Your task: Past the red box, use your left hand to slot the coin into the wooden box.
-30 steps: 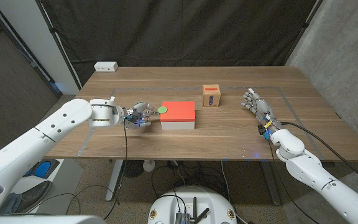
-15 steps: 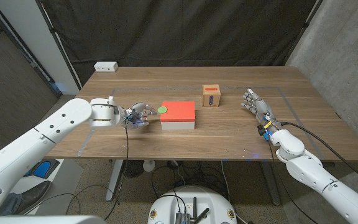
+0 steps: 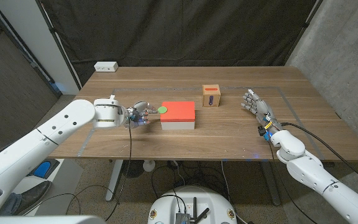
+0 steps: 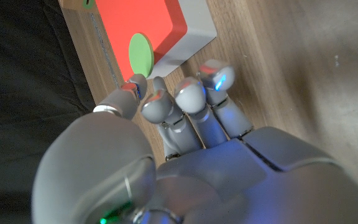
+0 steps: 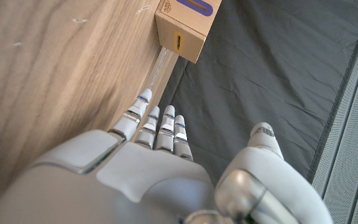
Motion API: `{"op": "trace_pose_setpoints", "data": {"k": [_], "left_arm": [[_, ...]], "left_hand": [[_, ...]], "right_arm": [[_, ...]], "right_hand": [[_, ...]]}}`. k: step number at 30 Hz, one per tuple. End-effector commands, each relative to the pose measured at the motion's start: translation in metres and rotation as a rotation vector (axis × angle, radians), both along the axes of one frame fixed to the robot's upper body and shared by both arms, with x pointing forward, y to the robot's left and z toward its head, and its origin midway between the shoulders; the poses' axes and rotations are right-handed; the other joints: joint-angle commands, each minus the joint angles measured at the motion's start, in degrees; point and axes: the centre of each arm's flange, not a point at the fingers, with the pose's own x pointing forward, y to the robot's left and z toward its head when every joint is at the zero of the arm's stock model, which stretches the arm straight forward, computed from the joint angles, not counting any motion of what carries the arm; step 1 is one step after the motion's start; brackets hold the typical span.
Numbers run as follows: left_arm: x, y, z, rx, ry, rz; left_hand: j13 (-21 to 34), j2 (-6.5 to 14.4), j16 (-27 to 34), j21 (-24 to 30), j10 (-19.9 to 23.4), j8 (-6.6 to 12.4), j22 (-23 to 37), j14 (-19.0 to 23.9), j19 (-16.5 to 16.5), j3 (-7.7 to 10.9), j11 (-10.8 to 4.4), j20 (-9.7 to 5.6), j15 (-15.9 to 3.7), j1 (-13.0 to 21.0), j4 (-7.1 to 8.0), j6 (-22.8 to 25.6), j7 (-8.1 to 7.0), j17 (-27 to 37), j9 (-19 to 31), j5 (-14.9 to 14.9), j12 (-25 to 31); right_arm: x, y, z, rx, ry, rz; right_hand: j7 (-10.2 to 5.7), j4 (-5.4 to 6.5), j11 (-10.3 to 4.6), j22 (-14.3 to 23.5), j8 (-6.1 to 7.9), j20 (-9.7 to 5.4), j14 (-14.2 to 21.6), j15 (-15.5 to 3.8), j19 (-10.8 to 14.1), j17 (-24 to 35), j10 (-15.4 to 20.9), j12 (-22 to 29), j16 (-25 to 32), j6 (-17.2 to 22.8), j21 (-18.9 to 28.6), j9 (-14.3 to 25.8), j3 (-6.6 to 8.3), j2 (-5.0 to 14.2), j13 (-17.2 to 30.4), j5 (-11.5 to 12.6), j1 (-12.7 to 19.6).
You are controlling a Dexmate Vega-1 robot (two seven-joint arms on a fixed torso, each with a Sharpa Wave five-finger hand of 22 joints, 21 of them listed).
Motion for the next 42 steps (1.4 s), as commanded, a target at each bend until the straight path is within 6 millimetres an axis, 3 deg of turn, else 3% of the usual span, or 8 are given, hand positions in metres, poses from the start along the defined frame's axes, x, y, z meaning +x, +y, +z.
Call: {"op": "trace_pose_setpoints", "data": {"k": [1,9,13,20,30,42], "left_arm": [[0.002,-0.012,-0.002,0.008,-0.03,0.006],[0.007,-0.015,-0.005,0.004,-0.003,-0.032],[0.008,-0.015,-0.006,-0.011,0.016,-0.055],[0.005,-0.012,-0.004,-0.029,0.035,-0.058],[-0.001,-0.013,-0.003,-0.055,0.023,-0.053],[-0.002,-0.009,-0.001,-0.051,0.053,-0.05]], "left_hand": [[0.3,-0.4,-0.4,0.3,0.3,0.06,0.9,0.2,0.4,0.06,-0.1,-2.46,0.02,0.0,0.22,0.0,0.08,0.1,-0.2,0.3,0.6],[0.2,0.2,-0.5,0.2,-0.1,0.17,1.5,0.1,0.1,0.09,-0.12,-2.4,0.0,-0.1,0.54,0.8,0.52,0.2,-0.6,0.2,0.6],[0.1,0.5,-0.7,-0.7,-0.4,-0.78,0.4,-0.2,-0.4,-0.3,-0.12,-2.42,0.0,-0.8,0.73,-0.8,1.93,0.3,-0.9,0.1,0.7],[-0.5,1.7,-1.1,-1.2,-0.6,-1.38,-0.1,-0.3,-0.2,-0.3,-0.09,-2.37,-0.04,-2.3,1.32,-1.0,2.4,0.2,-1.1,0.1,0.2],[-0.5,2.5,-1.4,-1.4,-0.7,-0.97,0.2,-0.5,-0.3,0.6,-0.08,-2.42,-0.06,-2.5,0.57,0.0,2.29,0.1,-0.2,0.2,0.2],[-1.2,2.9,-1.3,-1.9,-0.4,-0.98,-1.7,0.1,0.5,0.38,-0.07,-2.42,-0.05,-3.2,0.4,1.6,2.09,0.5,-0.1,0.2,0.2]], "right_arm": [[-0.003,-0.003,-0.003,0.016,-0.006,-0.001],[-0.006,-0.006,-0.005,0.021,-0.012,-0.011],[-0.008,-0.008,-0.006,0.019,-0.012,-0.015],[-0.012,-0.009,-0.009,0.021,-0.008,-0.018],[-0.016,-0.011,-0.01,0.013,-0.007,-0.021],[-0.016,-0.01,-0.012,0.009,0.002,-0.016]], "right_hand": [[-0.03,-0.46,0.19,0.2,0.3,0.27,0.4,0.22,0.4,0.1,0.4,0.2,0.0,0.3,0.0,0.3,0.06,0.38,0.2,-0.1,-0.1],[-0.07,-0.48,0.22,0.2,0.31,0.32,0.6,0.29,0.4,0.1,0.6,0.2,0.0,0.4,0.0,0.3,0.05,0.37,0.2,-0.1,-0.2],[-0.09,-0.48,0.11,0.2,0.28,0.34,0.6,0.26,0.4,0.1,0.7,0.2,0.0,0.4,0.0,0.3,0.04,0.37,0.2,-0.1,-0.2],[-0.17,-0.49,0.14,0.2,0.28,0.37,0.6,0.23,0.4,0.1,0.9,0.2,0.0,0.4,0.0,0.3,0.03,0.35,0.2,-0.1,-0.2],[-0.05,-0.51,0.13,0.3,0.26,0.39,0.7,0.35,0.4,0.1,1.1,0.3,0.0,0.4,0.0,0.3,0.02,0.36,0.3,-0.1,-0.3],[-0.14,-0.53,0.13,0.3,0.22,0.4,0.7,0.23,0.4,0.0,1.3,0.2,0.0,0.4,-0.1,0.3,0.01,0.35,0.3,-0.1,-0.3]]}}
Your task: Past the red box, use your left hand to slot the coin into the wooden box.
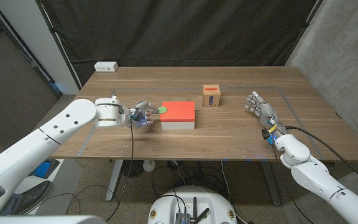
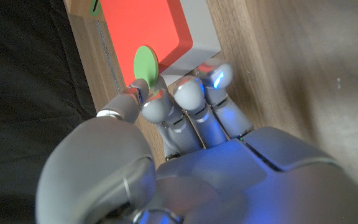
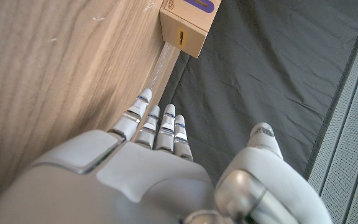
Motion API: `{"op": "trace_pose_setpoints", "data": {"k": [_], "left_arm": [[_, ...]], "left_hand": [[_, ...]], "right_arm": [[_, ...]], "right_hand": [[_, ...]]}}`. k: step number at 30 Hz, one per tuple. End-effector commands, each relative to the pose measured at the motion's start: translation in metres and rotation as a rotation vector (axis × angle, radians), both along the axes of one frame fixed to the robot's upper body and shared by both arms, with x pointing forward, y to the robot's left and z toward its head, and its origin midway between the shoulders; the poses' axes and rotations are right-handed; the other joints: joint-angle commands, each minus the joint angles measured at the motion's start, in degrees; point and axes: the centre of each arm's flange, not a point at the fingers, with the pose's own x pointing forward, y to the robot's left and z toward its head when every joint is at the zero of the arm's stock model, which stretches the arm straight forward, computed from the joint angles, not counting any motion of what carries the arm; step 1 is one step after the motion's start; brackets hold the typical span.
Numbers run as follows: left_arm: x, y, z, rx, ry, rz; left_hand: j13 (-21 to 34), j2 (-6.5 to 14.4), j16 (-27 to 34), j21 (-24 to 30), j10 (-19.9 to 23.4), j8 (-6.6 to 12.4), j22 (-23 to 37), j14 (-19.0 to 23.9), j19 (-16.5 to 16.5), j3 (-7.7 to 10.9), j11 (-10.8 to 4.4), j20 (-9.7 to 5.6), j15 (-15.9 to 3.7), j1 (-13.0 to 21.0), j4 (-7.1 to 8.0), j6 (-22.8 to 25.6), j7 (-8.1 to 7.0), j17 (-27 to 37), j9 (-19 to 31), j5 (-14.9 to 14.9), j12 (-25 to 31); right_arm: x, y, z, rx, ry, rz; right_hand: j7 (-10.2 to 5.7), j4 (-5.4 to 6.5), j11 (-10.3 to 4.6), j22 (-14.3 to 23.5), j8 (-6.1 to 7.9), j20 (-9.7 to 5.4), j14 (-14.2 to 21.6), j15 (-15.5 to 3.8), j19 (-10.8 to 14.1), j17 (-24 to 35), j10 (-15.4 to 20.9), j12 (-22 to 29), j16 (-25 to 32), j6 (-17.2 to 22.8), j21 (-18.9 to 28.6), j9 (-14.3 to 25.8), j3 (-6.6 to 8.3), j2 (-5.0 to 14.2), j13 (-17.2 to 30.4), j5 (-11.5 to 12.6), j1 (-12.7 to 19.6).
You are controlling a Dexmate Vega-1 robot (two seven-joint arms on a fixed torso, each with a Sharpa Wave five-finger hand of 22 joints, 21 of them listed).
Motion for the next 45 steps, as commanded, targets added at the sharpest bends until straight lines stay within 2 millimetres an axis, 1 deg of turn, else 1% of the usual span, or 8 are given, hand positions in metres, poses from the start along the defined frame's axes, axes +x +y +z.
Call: {"op": "trace_pose_setpoints", "data": {"k": [1,11,17,20,27,30,34,45], "left_arm": [[-0.001,0.003,0.002,-0.005,0.015,-0.005],[0.002,0.001,-0.002,-0.018,0.008,-0.012],[0.003,0.0,-0.005,-0.01,0.013,-0.011],[0.003,0.001,-0.006,-0.013,0.013,-0.006],[0.002,0.003,-0.008,-0.018,0.008,0.008],[0.005,0.002,-0.009,-0.018,0.006,-0.008],[0.006,0.0,-0.009,-0.019,-0.002,-0.018],[0.007,0.0,-0.008,-0.034,-0.015,-0.033]], "left_hand": [[0.3,0.5,0.0,-0.2,0.3,-0.07,0.1,0.5,0.5,0.52,-0.03,-2.4,-0.03,-0.4,-0.17,0.6,0.06,0.6,-0.1,0.2,0.5],[0.6,0.9,-0.2,-0.5,-0.4,-0.22,-0.3,0.2,-0.2,1.1,-0.05,-2.41,-0.04,-0.7,-0.27,0.5,0.26,1.0,0.7,0.2,0.6],[0.3,0.2,-0.5,-0.3,-0.4,-0.58,-1.0,0.1,0.3,0.8,-0.04,-2.43,-0.05,-0.2,-0.74,0.6,-0.14,0.7,0.6,0.2,0.4],[0.4,0.0,-0.5,-0.3,-0.1,-0.85,-1.3,0.3,0.3,0.72,-0.05,-2.43,-0.05,0.0,-0.8,0.3,0.21,0.7,0.4,0.2,0.6],[0.3,-0.4,-0.6,0.1,-0.2,0.8,-1.9,0.4,0.6,0.41,0.03,-2.43,-0.04,0.8,-0.61,1.9,-1.73,0.6,2.1,0.2,0.3],[0.5,-0.5,-0.9,0.1,-0.3,-0.83,-1.9,0.2,0.3,0.47,-0.04,-2.4,-0.04,0.8,-0.47,-1.7,-0.16,0.5,1.8,0.2,0.3],[-0.1,-0.6,-0.9,0.2,-0.8,-1.7,-1.9,0.2,0.3,0.32,-0.05,-2.35,-0.04,0.5,-0.26,-2.5,0.77,0.5,1.3,0.2,-0.4],[-0.4,-0.3,-1.2,0.5,-0.8,-3.22,-1.9,0.1,-0.1,0.56,-0.08,-2.38,-0.03,0.4,-0.27,-2.0,1.04,0.6,0.0,0.2,-0.6]], "right_arm": [[-0.001,0.0,-0.003,-0.006,0.011,0.001],[-0.003,0.001,-0.002,-0.01,0.014,-0.003],[-0.003,0.002,-0.001,-0.014,0.011,-0.003],[-0.004,0.002,0.001,-0.015,0.011,-0.002],[-0.003,0.004,0.001,-0.018,0.015,-0.001],[-0.002,0.004,0.0,-0.022,0.016,-0.001],[-0.002,0.005,0.0,-0.02,0.015,-0.003],[-0.002,0.004,0.002,-0.022,0.013,-0.005]], "right_hand": [[-0.12,-0.31,-0.05,0.2,0.23,0.39,0.4,-0.09,0.3,0.0,0.5,0.2,0.0,0.4,-0.1,0.3,0.24,0.12,0.3,-0.1,-0.1],[-0.16,-0.31,-0.07,0.2,0.22,0.38,0.4,-0.02,0.3,0.0,0.6,0.2,0.0,0.5,-0.1,0.3,0.23,0.14,0.3,-0.1,-0.1],[-0.18,-0.32,-0.02,0.3,0.21,0.4,0.4,-0.06,0.3,0.0,0.8,0.3,0.0,0.5,-0.1,0.3,0.22,0.13,0.3,-0.1,-0.2],[-0.15,-0.32,-0.04,0.3,0.18,0.42,0.4,0.01,0.3,0.0,0.8,0.3,0.0,0.4,-0.1,0.3,0.22,0.12,0.3,-0.1,-0.2],[-0.21,-0.34,-0.01,0.3,0.2,0.44,0.5,0.01,0.4,0.0,1.0,0.3,0.0,0.4,0.0,0.3,0.22,0.11,0.4,-0.1,-0.2],[-0.2,-0.34,0.06,0.3,0.2,0.46,0.5,0.0,0.4,0.0,1.1,0.3,0.0,0.4,0.0,0.3,0.21,0.11,0.4,-0.1,-0.2],[-0.15,-0.35,0.04,0.3,0.2,0.5,0.5,0.0,0.4,0.0,1.1,0.3,0.0,0.4,0.0,0.3,0.21,0.1,0.4,-0.1,-0.2],[-0.17,-0.36,0.02,0.3,0.19,0.53,0.6,0.02,0.4,0.0,1.3,0.3,0.0,0.4,0.0,0.3,0.21,0.11,0.4,-0.1,-0.2]]}}
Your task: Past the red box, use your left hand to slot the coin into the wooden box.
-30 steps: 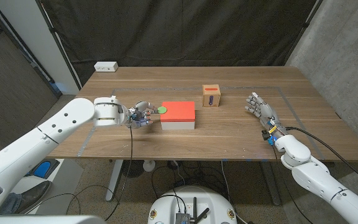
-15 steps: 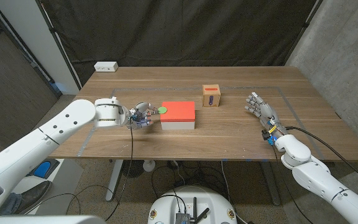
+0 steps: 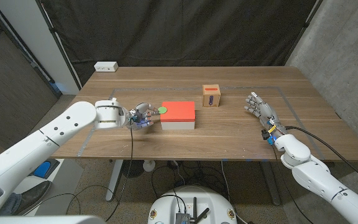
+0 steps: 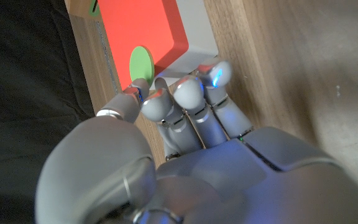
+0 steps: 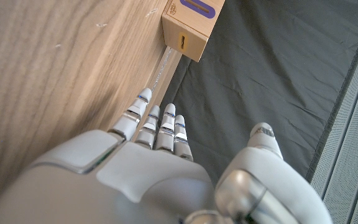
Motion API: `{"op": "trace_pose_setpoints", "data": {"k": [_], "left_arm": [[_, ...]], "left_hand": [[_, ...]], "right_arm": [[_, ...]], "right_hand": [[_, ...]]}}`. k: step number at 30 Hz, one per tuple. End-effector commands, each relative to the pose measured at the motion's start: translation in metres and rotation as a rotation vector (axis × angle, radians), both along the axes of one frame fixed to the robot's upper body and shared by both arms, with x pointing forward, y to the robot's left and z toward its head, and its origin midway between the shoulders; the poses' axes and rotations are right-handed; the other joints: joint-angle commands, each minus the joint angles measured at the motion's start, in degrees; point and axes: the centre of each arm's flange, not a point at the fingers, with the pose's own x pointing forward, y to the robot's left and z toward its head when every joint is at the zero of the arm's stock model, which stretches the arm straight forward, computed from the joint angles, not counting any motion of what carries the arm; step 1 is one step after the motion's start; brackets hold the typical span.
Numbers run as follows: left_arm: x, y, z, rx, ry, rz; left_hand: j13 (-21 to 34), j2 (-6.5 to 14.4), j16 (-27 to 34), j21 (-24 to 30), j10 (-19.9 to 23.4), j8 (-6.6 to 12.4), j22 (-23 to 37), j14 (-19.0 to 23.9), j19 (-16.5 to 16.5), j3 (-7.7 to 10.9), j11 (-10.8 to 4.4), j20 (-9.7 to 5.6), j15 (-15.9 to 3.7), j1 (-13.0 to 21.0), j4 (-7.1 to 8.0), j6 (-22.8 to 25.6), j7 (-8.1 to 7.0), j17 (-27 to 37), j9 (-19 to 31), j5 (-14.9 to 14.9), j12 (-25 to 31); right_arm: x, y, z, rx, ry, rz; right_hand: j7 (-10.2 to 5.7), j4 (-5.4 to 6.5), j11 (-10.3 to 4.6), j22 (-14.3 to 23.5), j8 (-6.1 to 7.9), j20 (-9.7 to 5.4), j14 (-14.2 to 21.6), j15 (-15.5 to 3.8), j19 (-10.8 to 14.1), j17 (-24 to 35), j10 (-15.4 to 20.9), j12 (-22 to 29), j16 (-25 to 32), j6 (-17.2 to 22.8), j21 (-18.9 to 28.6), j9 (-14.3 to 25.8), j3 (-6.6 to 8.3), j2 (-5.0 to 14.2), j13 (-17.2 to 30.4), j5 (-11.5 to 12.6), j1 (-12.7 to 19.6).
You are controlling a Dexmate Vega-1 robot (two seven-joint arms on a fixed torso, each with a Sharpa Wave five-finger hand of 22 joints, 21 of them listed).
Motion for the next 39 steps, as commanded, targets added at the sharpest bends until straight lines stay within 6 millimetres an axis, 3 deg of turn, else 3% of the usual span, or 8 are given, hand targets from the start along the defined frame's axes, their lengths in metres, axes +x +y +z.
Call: {"op": "trace_pose_setpoints", "data": {"k": [1,18,39], "left_arm": [[0.0016,-0.0005,0.0,-0.012,-0.013,-0.014],[-0.0028,0.0,0.0022,-0.019,-0.02,-0.011],[-0.002,-0.002,0.0041,-0.071,-0.015,-0.021]], "left_hand": [[0.1,0.1,-0.3,0.5,0.0,-0.43,0.4,0.1,-0.1,0.3,-0.09,-2.4,-0.04,0.0,0.03,0.4,0.36,0.1,-0.2,0.2,-0.2],[0.4,0.8,-0.4,1.0,-0.1,-1.93,0.6,0.0,-0.3,0.83,-0.08,-2.42,-0.05,0.1,-0.07,2.2,0.16,0.1,-1.5,0.2,-0.1],[-0.1,1.2,-0.2,1.5,0.4,-1.46,0.4,0.4,-0.1,1.16,-0.05,-2.41,-0.07,0.6,-0.1,4.5,-0.46,-0.1,-0.4,0.2,-0.1]], "right_arm": [[0.0007,0.0005,0.0013,-0.002,-0.001,-0.001],[0.0031,0.0031,-0.0005,0.001,0.008,0.002],[0.007,0.0052,0.0015,-0.015,0.02,0.002]], "right_hand": [[-0.32,-0.36,0.1,0.3,0.19,0.21,0.6,0.01,0.1,0.0,0.5,0.3,0.0,0.4,0.0,0.3,0.21,0.11,0.1,-0.1,-0.3],[-0.18,-0.37,0.12,0.3,0.17,0.18,0.6,0.04,0.1,0.0,0.7,0.3,0.0,0.4,0.0,0.3,0.22,0.13,0.1,-0.1,-0.3],[-0.29,-0.38,0.03,0.3,0.17,0.24,0.6,0.1,0.1,0.0,0.8,0.3,0.0,0.4,0.0,0.3,0.22,0.15,0.2,-0.1,-0.3]]}}
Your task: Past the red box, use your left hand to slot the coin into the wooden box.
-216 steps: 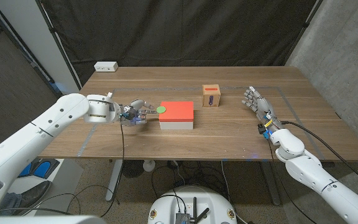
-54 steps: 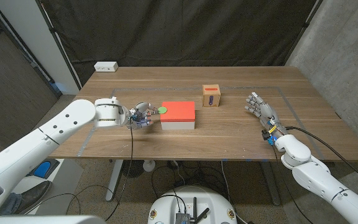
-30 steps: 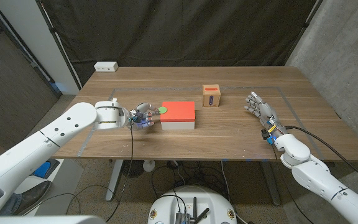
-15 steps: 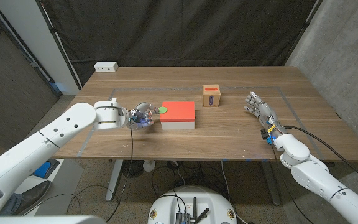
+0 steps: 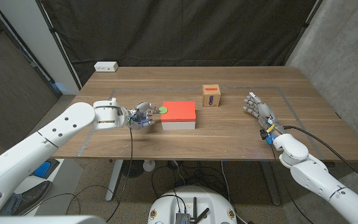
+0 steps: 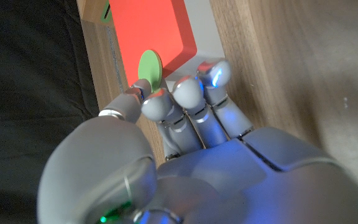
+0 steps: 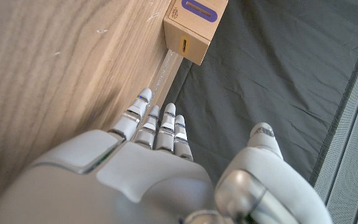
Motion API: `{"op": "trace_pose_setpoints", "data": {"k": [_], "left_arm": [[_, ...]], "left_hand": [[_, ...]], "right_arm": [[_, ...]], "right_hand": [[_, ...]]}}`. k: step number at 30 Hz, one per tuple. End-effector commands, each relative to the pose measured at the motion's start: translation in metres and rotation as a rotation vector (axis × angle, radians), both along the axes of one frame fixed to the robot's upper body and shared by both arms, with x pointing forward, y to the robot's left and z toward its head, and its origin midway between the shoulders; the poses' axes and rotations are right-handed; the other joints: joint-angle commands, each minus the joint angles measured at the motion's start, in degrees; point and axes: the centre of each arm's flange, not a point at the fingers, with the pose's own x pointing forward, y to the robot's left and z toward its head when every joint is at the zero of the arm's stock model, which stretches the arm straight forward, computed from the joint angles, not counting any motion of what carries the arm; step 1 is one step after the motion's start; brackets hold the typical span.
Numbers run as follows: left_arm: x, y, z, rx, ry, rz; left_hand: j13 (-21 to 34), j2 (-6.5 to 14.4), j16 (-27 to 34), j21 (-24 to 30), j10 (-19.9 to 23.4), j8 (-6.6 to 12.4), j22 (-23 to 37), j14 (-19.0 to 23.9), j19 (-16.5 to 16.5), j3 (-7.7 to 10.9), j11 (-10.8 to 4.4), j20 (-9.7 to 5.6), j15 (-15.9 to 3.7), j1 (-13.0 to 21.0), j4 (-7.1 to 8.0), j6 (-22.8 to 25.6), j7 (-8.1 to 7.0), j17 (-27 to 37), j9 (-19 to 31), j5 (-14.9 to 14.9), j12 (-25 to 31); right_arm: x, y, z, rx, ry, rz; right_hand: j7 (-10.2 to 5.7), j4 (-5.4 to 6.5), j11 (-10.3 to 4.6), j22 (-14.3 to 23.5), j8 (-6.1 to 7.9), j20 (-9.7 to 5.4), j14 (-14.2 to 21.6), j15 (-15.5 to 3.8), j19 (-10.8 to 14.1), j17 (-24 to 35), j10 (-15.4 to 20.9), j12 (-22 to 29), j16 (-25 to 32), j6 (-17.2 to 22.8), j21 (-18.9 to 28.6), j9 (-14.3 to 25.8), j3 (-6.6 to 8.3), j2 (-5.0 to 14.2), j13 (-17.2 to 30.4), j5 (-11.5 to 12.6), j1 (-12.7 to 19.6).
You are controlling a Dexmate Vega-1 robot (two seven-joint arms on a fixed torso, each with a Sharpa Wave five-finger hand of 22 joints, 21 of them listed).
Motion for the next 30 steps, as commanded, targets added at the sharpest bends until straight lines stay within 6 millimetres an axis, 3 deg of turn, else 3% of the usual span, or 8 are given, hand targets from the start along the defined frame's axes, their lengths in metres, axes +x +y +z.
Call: {"op": "trace_pose_setpoints", "data": {"k": [1,11,16,24,30], "left_arm": [[0.0,-0.001,0.001,-0.032,-0.004,0.013],[0.001,0.0,0.001,-0.016,0.019,0.048],[0.004,-0.003,0.002,0.005,0.039,0.063],[0.007,-0.01,0.006,0.028,0.043,0.074],[0.007,-0.013,0.008,0.03,0.039,0.083]], "left_hand": [[0.2,0.4,0.4,0.4,0.2,0.62,0.3,0.6,0.1,0.48,-0.27,-2.64,-0.06,0.3,0.03,1.2,-0.26,0.1,0.6,0.2,0.4],[-0.1,0.2,0.4,0.5,0.5,2.36,0.1,0.6,0.1,0.54,-0.25,-2.66,-0.04,0.9,-0.2,3.1,-1.25,-0.1,2.4,0.2,0.3],[0.1,-0.4,0.6,0.8,0.5,4.32,0.1,0.7,0.5,0.35,-0.22,-2.65,-0.01,1.3,-0.17,5.0,-2.33,-0.1,4.1,0.3,0.5],[0.3,-1.0,0.7,0.6,0.7,6.13,-0.4,0.8,0.5,0.0,-0.18,-2.67,0.0,1.8,-0.2,5.6,-2.61,0.1,5.8,0.2,0.7],[0.3,-1.3,0.6,0.7,0.4,6.44,-0.1,0.6,0.7,-0.07,-0.19,-2.64,0.01,1.8,-0.07,5.6,-2.81,0.2,5.7,0.3,0.5]], "right_arm": [[0.004,0.001,0.002,-0.007,0.009,-0.001],[0.007,0.001,0.004,-0.014,0.008,0.002],[0.007,-0.001,0.004,-0.006,0.007,0.001],[0.009,-0.004,0.002,0.002,0.004,0.0],[0.009,-0.006,0.001,0.005,0.003,-0.002]], "right_hand": [[-0.28,-0.38,-0.18,0.3,0.16,0.27,0.6,0.05,0.1,0.0,0.6,0.3,0.0,0.4,0.0,0.3,0.22,0.15,0.2,-0.1,-0.3],[-0.24,-0.38,-0.1,0.3,0.17,0.24,0.7,0.04,0.1,0.0,0.6,0.3,0.0,0.4,-0.1,0.3,0.22,0.16,0.2,-0.1,-0.4],[-0.29,-0.39,-0.18,0.3,0.14,0.23,0.7,0.01,0.2,0.0,0.7,0.3,0.0,0.3,0.0,0.3,0.22,0.15,0.3,-0.1,-0.4],[-0.29,-0.39,-0.14,0.3,0.15,0.29,0.7,-0.01,0.1,0.0,0.7,0.3,0.0,0.3,-0.1,0.3,0.21,0.14,0.3,-0.1,-0.4],[-0.28,-0.39,-0.06,0.3,0.18,0.29,0.9,0.01,0.1,0.0,0.8,0.3,0.1,0.4,-0.1,0.3,0.21,0.14,0.3,-0.1,-0.4]]}}
